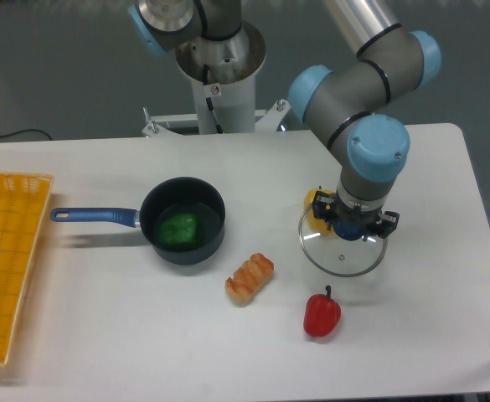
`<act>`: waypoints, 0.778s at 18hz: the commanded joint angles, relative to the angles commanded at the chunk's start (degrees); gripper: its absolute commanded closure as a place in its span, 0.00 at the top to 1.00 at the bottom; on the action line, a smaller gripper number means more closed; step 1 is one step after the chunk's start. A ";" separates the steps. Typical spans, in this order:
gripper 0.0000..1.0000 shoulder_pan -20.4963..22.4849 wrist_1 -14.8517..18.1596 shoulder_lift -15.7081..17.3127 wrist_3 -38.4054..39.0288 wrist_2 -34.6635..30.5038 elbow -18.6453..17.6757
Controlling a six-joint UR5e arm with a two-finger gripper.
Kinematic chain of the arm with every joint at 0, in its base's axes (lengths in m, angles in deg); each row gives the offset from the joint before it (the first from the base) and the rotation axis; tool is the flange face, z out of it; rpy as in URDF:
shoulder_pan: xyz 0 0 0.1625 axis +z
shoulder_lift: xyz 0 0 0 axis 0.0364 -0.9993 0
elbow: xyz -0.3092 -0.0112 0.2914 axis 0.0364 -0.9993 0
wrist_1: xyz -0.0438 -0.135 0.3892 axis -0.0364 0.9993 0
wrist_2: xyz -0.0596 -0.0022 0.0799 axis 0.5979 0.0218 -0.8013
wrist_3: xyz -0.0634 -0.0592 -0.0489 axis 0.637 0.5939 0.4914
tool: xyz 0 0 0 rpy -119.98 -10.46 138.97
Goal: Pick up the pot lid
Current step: 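Lift the glass lid by its knob and carry it toward the yellow pepper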
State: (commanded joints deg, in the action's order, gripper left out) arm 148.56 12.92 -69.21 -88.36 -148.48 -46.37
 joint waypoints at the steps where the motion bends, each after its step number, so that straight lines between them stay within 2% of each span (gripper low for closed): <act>1: 0.47 -0.09 0.00 0.44 0.00 0.17 -0.26; 14: 0.47 0.00 0.09 1.67 0.26 1.14 -0.53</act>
State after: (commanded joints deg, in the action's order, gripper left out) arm 148.56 13.01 -67.54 -88.10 -147.33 -46.90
